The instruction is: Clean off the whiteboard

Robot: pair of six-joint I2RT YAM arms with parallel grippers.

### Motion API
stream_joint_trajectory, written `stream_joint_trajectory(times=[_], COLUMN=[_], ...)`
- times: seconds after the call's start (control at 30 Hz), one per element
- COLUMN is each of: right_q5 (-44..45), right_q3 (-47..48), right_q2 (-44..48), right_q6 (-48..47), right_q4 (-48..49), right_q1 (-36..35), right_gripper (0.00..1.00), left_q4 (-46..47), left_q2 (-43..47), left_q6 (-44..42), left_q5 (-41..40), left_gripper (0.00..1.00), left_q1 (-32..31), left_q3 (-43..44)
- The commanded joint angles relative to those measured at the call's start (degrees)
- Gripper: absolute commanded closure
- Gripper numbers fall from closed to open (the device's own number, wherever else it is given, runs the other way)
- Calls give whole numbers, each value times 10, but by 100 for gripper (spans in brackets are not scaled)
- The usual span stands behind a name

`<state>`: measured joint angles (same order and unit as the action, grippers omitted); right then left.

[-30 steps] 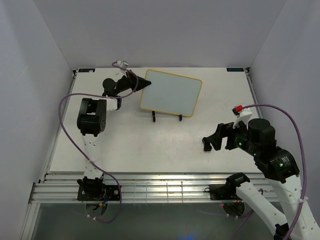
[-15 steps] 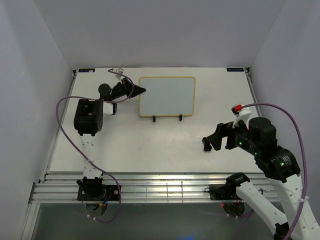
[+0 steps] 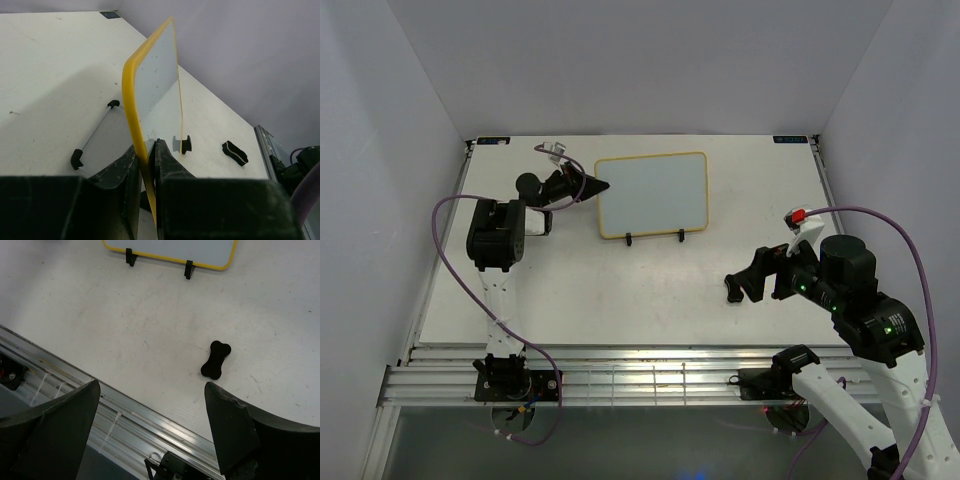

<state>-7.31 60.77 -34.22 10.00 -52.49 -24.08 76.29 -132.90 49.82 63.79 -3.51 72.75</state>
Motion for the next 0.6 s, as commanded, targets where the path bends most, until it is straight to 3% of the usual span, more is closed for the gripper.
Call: stream_joint_trajectory(times=[0.0,0.43,0.47,0.5,0.53,0.57], right_q5=[-10,-14,-16,-15,-15,-13], right_q3=[14,3,3,2,1,0], right_q2=[6,11,12,13,13,13], right_q6=[-9,-9,-9,-8,-9,-8], right_q4=[12,19,20,20,21,21], right_q1=[2,1,1,1,1,1], right_gripper=[10,10,10,10,10,10], left_q4=[188,188,188,188,188,187], left_q2=[3,11,12,14,15,16], left_q6=[-90,-95,-93,-93,-92,-93], left_q5=[32,22,24,26,27,27], left_gripper=[75,61,55,20,2,2], left_q1=[6,11,11,11,11,11], left_q3=[-25,-45,-45,-45,-45,-46])
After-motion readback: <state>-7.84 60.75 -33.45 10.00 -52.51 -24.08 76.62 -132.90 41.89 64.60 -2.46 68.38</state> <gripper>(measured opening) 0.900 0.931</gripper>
